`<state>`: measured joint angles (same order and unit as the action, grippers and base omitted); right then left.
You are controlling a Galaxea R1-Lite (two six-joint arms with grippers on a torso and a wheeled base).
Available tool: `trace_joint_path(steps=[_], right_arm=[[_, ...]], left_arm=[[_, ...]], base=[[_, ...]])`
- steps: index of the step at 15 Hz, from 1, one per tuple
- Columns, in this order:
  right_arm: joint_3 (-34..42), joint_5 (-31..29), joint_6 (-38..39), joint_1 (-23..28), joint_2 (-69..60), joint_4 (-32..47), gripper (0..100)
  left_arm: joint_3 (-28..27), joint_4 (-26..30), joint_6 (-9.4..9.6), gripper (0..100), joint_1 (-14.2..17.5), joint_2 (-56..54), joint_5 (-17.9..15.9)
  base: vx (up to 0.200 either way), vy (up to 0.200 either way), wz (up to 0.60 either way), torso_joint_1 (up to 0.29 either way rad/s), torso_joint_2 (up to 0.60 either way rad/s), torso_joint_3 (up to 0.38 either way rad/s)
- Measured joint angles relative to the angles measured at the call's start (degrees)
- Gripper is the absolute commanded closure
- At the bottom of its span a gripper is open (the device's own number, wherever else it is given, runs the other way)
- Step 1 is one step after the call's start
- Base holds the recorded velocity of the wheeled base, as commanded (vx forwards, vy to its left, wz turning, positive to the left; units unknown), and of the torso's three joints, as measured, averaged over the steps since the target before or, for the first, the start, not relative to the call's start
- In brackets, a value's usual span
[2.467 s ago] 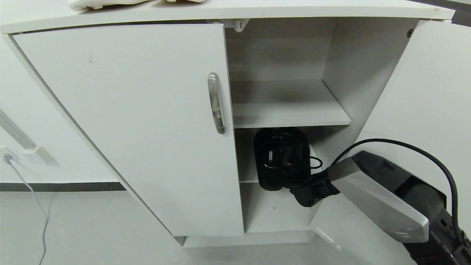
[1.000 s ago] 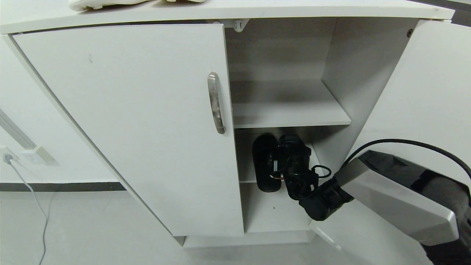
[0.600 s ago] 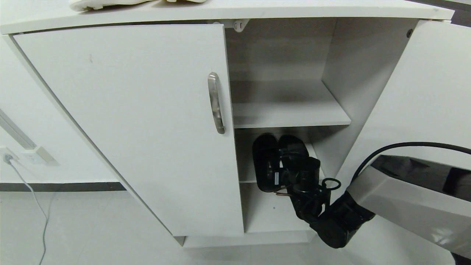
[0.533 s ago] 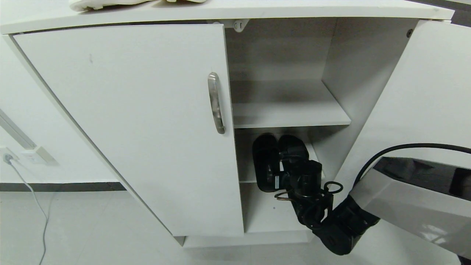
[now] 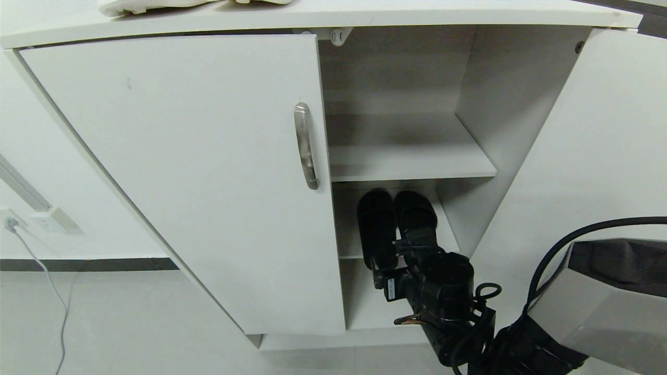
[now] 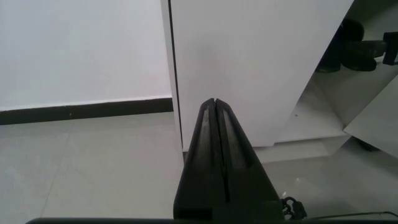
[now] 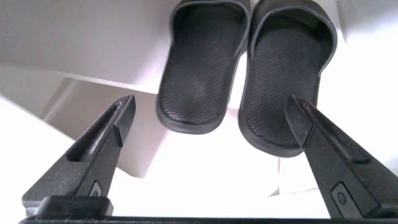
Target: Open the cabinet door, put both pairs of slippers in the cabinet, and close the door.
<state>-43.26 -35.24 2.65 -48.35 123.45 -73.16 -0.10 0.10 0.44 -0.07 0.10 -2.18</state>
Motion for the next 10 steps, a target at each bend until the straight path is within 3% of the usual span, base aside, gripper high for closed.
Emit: trace_joint_path(steps=[6, 10], right_arm=[[0.3, 0.0, 0.0, -0.3, -0.5, -0.2, 0], [0.4, 0.0, -0.1, -0.3, -0.6, -0.6, 0]], left_arm=[[0.0, 0.0, -0.06, 100, 0.0, 0.0, 0.0], [0.0, 0.0, -0.12, 100, 0.0, 0.0, 0.1]], base=[[-0.2, 0.0, 0.0, 0.002, 0.01, 0.003], [0.0, 0.0, 0.0, 0.0, 0.0, 0.0]])
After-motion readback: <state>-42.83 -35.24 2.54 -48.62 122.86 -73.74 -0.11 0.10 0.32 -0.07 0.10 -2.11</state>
